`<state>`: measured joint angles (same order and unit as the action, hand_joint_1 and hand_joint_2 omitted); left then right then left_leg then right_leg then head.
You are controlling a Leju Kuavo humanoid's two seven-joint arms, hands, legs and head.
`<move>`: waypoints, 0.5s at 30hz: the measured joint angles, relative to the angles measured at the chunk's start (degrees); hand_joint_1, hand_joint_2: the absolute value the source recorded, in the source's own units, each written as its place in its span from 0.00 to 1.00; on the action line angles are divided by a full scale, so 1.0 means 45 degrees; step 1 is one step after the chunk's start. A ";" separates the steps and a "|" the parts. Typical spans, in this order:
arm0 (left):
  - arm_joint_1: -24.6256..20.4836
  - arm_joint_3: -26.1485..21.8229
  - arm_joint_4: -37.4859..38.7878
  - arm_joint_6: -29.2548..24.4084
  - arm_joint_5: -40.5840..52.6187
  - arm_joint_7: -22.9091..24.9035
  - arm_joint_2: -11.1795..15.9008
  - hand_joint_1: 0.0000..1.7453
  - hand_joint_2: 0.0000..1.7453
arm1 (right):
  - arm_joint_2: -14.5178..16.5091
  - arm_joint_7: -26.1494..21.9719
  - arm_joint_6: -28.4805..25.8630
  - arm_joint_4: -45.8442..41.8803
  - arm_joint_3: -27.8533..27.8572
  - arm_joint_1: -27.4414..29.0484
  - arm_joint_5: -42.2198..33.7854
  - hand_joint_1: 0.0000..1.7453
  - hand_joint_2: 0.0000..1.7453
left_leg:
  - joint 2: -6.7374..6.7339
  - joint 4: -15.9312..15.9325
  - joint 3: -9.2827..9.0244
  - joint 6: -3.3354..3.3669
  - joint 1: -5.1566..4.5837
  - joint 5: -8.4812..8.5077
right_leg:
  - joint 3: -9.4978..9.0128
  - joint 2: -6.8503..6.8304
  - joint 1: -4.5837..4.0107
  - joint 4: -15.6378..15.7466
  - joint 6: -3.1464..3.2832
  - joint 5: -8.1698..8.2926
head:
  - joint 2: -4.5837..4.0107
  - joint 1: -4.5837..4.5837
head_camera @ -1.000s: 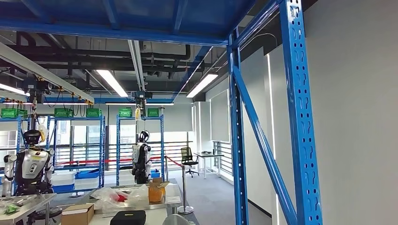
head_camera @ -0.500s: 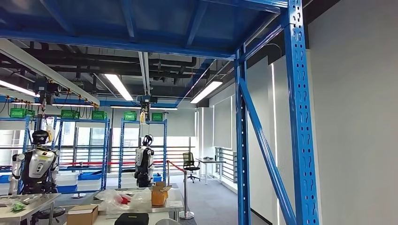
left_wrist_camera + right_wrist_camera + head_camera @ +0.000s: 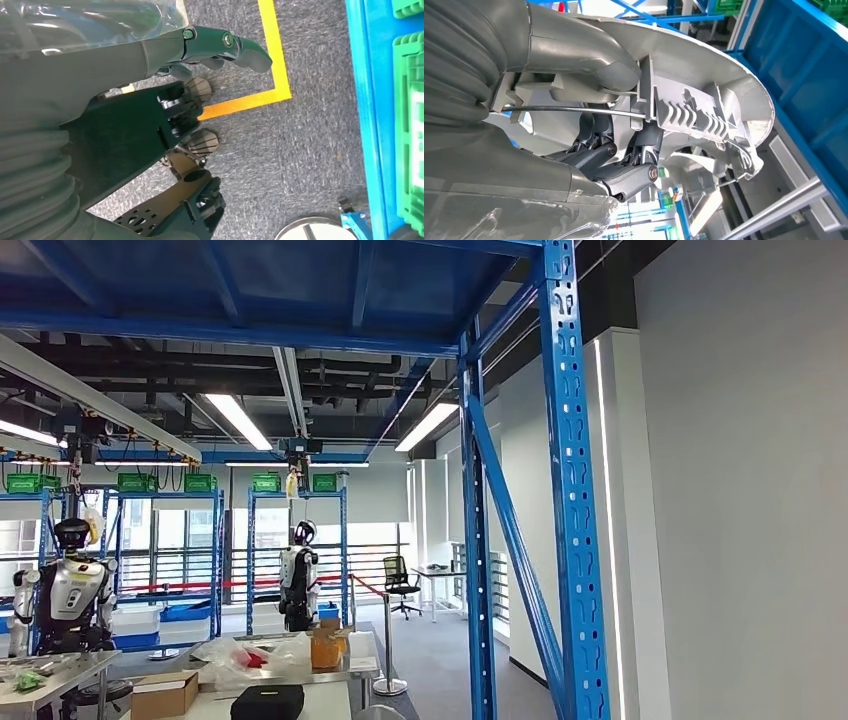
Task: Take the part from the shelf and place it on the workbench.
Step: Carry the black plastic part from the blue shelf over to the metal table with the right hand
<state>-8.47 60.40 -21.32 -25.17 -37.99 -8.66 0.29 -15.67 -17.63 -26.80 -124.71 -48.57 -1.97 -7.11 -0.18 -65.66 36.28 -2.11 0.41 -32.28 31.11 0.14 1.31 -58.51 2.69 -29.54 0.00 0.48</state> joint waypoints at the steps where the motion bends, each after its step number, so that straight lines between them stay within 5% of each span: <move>1: 0.0006 0.0001 0.0001 0.0002 -0.0019 0.0000 0.0001 0.00 1.00 | -0.0001 0.0002 -0.0063 0.0001 0.0000 0.0018 0.0004 1.00 1.00 | 0.0000 -0.0813 0.0230 -0.0018 0.0005 -0.0465 | 0.0086 -0.0007 -0.0030 -0.0007 0.0037 0.0062 | 0.0000 0.0015; 2: 0.0016 0.0002 0.0004 0.0004 -0.0036 0.0000 0.0001 0.00 1.00 | -0.0002 0.0006 -0.0131 0.0002 0.0000 0.0038 0.0006 1.00 1.00 | 0.0000 -0.1437 0.0359 -0.0014 0.0006 -0.0751 | 0.0176 -0.0009 -0.0067 -0.0019 0.0057 0.0127 | 0.0000 0.0025; 4: 0.0033 0.0005 0.0006 0.0004 -0.0065 0.0000 0.0004 0.00 1.00 | -0.0005 0.0012 -0.0258 0.0004 0.0002 0.0065 0.0006 1.00 1.00 | 0.0004 -0.1393 0.0000 0.0094 -0.0014 -0.0582 | 0.0347 -0.0002 -0.0156 -0.0047 0.0079 0.0245 | 0.0000 0.0042; 8: 0.0013 0.0010 0.0015 -0.0012 -0.0095 -0.0010 0.0044 0.00 1.00 | -0.0007 0.0012 -0.0387 0.0000 0.0005 0.0082 0.0006 1.00 1.00 | 0.0038 0.1618 -0.1881 0.0627 -0.0236 0.0371 | 0.0519 0.0012 -0.0229 -0.0062 -0.0007 0.0453 | 0.0000 0.0010; 11: 0.0009 0.0015 0.0022 -0.0022 -0.0116 -0.0023 0.0073 0.00 1.00 | -0.0011 0.0010 -0.0439 -0.0005 0.0006 0.0090 0.0006 1.00 1.00 | 0.0034 0.2134 -0.1993 0.0742 -0.0345 0.0537 | 0.0596 -0.0007 -0.0137 -0.0016 -0.0267 0.0634 | 0.0000 0.0014; 13: -0.0007 0.0011 0.0022 -0.0024 -0.0130 -0.0027 0.0077 0.00 1.00 | -0.0026 0.0010 -0.0459 -0.0011 0.0011 0.0102 0.0006 1.00 1.00 | 0.0009 0.2386 -0.1943 0.0793 -0.0283 0.0792 | 0.0719 0.0002 -0.0134 -0.0228 -0.0404 0.0365 | 0.0000 0.0010; 15: -0.0022 0.0007 0.0022 -0.0017 -0.0142 -0.0033 0.0056 0.00 1.00 | -0.0049 0.0006 -0.0470 -0.0013 0.0014 0.0109 0.0006 1.00 1.00 | -0.0015 0.2504 -0.1790 0.0814 -0.0230 0.1014 | 0.1115 0.0009 -0.0108 -0.1289 -0.0518 -0.0545 | 0.0000 -0.0027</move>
<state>-8.57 60.43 -21.22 -25.25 -38.63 -8.80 0.54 -15.89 -17.61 -28.92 -124.77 -48.50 -1.48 -7.08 -0.25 -54.39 28.22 1.55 -0.62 -27.72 36.13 0.18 0.83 -64.31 0.36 -31.99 0.00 0.35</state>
